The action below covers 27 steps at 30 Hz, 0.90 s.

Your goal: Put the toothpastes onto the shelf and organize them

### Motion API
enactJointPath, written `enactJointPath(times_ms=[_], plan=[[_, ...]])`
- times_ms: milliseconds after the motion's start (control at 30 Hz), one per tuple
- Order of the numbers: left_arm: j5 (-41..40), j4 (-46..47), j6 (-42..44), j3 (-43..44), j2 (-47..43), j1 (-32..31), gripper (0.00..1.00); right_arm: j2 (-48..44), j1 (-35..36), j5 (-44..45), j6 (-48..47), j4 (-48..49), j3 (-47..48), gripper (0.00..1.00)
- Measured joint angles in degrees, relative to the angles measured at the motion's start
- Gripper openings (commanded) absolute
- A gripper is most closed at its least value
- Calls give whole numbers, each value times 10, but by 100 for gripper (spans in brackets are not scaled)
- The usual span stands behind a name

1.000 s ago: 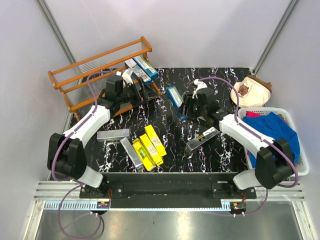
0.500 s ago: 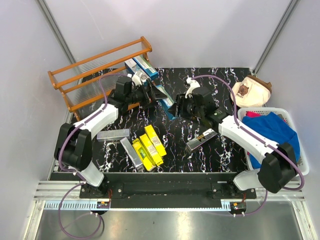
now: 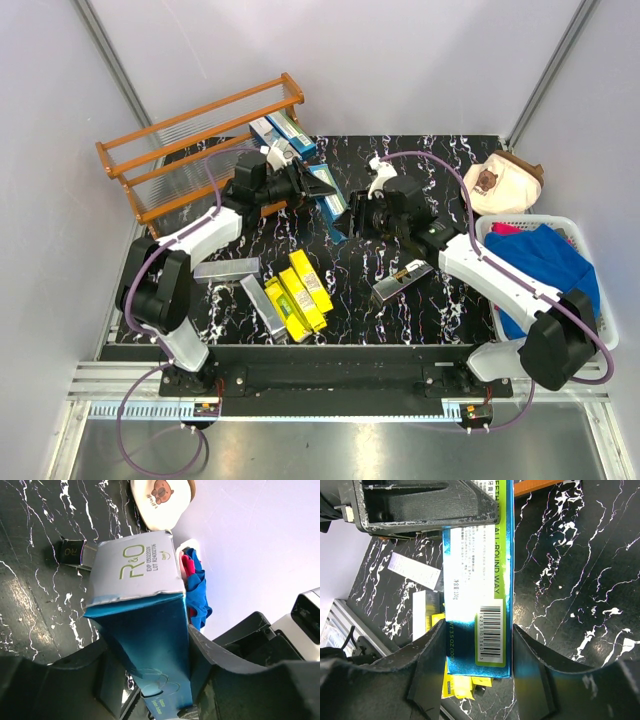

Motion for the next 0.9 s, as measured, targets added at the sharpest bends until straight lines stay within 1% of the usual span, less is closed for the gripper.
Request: enactJointPath(times_ms=[67,100,200,233,400,567,667,800,900], plan=[[0,0,-2,0,0,0,39,0,0,0,0,0,0,57],[0,0,-2,0,0,1,37,0,0,0,0,0,0,67],[3,-1,2,0,-4,5,36,0,0,-5,5,5,1,77],[5,-3,5,0,-5,9,36,0,0,-8,4,5,6,82],[8,-15,12,-2,-24,49,36,0,0,-17,3,20,51,91],[13,-18,20,-3,-79,104,36,4,0,-33,18,57,97,100],[14,-18,20,-3,-117,133,36,16,0,-50,45,86,110,100],[20,-17,18,-3,-162,169,36,57,0,-102,112,148,124,100],[28,-13,10,-3,-192,200,36,111,0,-161,197,224,133,100]])
